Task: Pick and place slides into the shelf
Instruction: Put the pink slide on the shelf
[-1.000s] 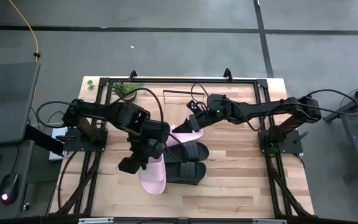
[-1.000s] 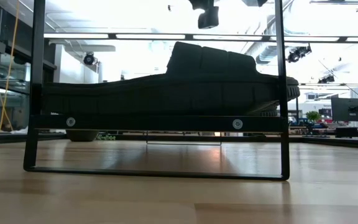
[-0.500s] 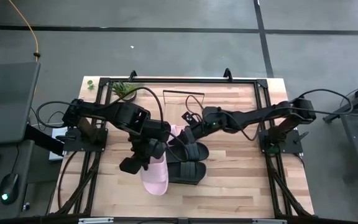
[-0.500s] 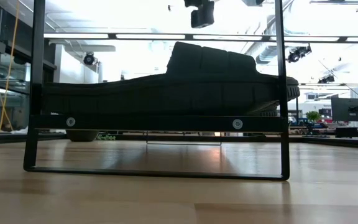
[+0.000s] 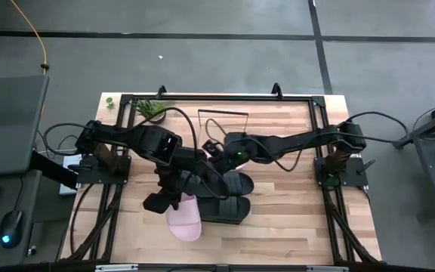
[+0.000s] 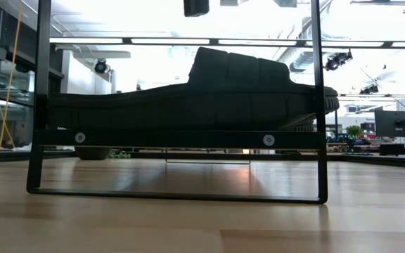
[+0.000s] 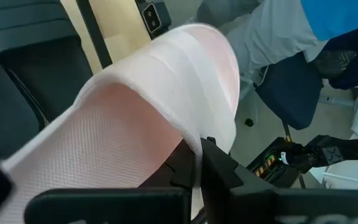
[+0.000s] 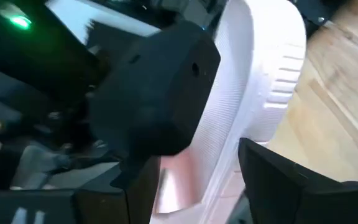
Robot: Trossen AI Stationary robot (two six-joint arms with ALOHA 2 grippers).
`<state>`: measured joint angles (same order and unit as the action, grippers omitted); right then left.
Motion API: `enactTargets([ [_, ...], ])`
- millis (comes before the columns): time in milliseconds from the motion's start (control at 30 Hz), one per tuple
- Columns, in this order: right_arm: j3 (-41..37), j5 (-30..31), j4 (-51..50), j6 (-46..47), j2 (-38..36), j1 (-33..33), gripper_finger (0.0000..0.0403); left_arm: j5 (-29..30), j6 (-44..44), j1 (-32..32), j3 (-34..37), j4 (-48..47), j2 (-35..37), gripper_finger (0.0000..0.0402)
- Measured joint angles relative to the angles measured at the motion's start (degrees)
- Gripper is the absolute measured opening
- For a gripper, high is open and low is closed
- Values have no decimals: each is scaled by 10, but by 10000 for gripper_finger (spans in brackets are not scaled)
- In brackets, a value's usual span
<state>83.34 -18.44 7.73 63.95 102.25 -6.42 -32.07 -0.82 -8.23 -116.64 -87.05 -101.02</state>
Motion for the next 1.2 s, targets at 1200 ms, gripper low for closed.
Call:
enactTargets([
  [1200,75,-15,-1,-13,20,38,207,47,27,0,-132,-12,6,3],
])
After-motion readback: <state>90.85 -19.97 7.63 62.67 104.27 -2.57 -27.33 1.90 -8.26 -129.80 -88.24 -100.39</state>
